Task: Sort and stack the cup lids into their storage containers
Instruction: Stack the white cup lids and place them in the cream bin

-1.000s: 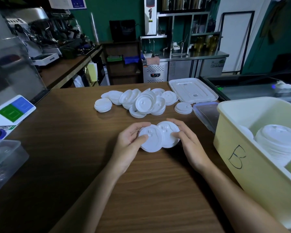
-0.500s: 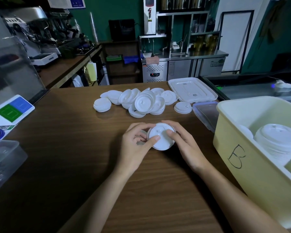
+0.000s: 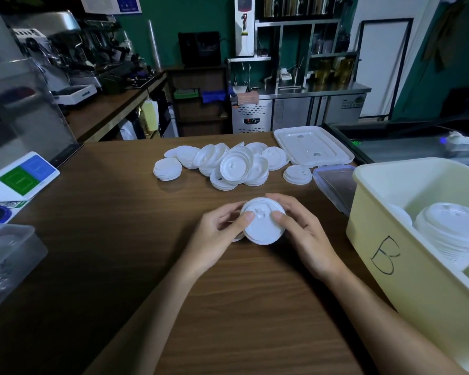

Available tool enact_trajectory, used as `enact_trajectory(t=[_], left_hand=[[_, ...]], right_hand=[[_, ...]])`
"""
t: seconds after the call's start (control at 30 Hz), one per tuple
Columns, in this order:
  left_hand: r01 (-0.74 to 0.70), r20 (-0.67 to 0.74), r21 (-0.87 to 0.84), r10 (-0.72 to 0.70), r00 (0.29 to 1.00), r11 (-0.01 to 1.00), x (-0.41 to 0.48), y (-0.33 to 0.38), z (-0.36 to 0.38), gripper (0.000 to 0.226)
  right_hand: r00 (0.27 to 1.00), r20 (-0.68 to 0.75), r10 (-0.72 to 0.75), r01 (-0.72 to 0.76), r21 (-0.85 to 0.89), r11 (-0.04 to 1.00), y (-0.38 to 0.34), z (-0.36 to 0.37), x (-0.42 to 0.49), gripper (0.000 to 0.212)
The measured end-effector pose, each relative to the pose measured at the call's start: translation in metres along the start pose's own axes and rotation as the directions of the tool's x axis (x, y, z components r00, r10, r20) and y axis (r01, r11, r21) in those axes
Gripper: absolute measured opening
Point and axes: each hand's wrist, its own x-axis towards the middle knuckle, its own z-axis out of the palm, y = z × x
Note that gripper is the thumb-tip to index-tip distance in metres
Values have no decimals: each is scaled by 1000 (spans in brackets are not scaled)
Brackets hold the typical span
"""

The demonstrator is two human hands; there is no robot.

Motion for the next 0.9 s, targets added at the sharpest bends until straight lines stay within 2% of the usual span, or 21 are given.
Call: enact_trajectory(t=[0.2, 0.37, 0.43, 0.5, 0.57, 0.63, 0.77, 0.83, 0.9], left_hand=[[-57, -71, 56, 61, 996, 997, 1, -2, -2, 40], [-95, -79, 228, 116, 990, 969, -3, -2, -2, 49], [-152, -50, 428, 192, 980, 891, -5, -1, -10, 53], [-206, 32, 644, 242, 970, 737, -6, -2, -23, 57], [-193, 95, 757, 187, 978, 624, -7, -7, -35, 59], [-184, 116, 791, 151, 982, 584, -7, -14, -42, 52], [-209, 73, 791, 251, 965, 575, -3, -14, -43, 3], [-198, 9, 726, 280, 960, 658, -2, -11, -42, 2], [-149, -70, 608, 239, 969, 780, -5, -4, -38, 22]], right_hand=[[1000, 14, -12, 13, -48, 999, -1, 2, -2, 40], [1000, 9, -10, 10, -86, 996, -1, 0, -3, 40], [1000, -25, -15, 12, -99, 995, 0, -1, -1, 39], [996, -86, -27, 16, -122, 992, 1, -5, 0, 37], [988, -150, -26, 7, -125, 992, 2, -9, 1, 36], [985, -173, -16, -6, -126, 992, 2, -9, 1, 35], [982, -187, -7, -19, -138, 990, 2, -7, 1, 36], [980, -200, -8, -22, -147, 989, 1, -6, 1, 36], [978, -209, -3, -27, -141, 990, 1, -6, 2, 37]])
